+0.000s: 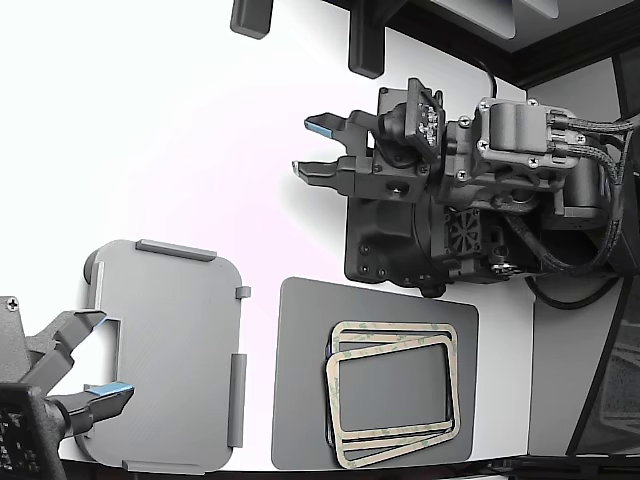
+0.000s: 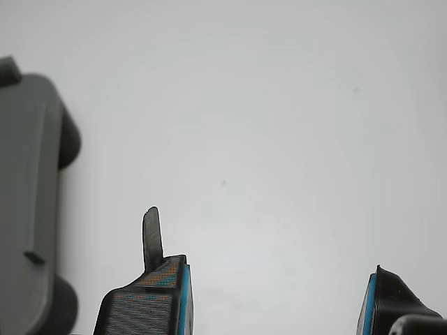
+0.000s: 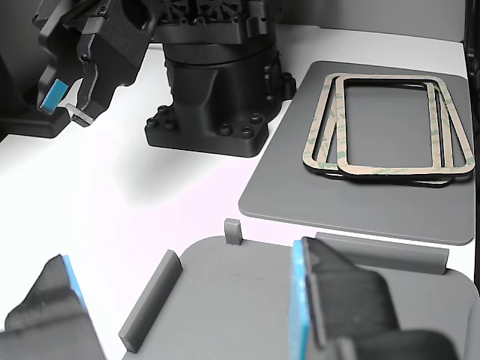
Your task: Move top rectangular frame to the holder.
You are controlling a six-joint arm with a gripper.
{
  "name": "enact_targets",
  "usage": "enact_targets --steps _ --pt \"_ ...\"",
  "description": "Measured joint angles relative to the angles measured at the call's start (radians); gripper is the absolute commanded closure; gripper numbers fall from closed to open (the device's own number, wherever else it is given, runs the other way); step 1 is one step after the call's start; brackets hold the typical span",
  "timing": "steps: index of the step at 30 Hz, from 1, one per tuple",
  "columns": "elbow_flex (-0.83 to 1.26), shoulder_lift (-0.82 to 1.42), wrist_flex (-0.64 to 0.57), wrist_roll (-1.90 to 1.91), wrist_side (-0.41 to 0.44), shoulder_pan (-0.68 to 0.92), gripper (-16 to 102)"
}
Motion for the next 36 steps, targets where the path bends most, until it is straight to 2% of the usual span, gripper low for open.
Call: enact_targets --steps 14,19,24,31,36 --pt "-0.002 -0.002 0.0 -0.005 -0.006 0.0 -14" --pt "-0.126 -0.129 0.006 -0.048 -0.061 0.005 -14" --pt "-0.322 -0.299 0.114 -0.172 -0.106 0.094 -14" --pt "-0.569 -0.468 0.29 -0.391 -0.221 0.241 -14" --pt "-0.641 -0.537 0.316 -0.423 -0.181 0.36 -14"
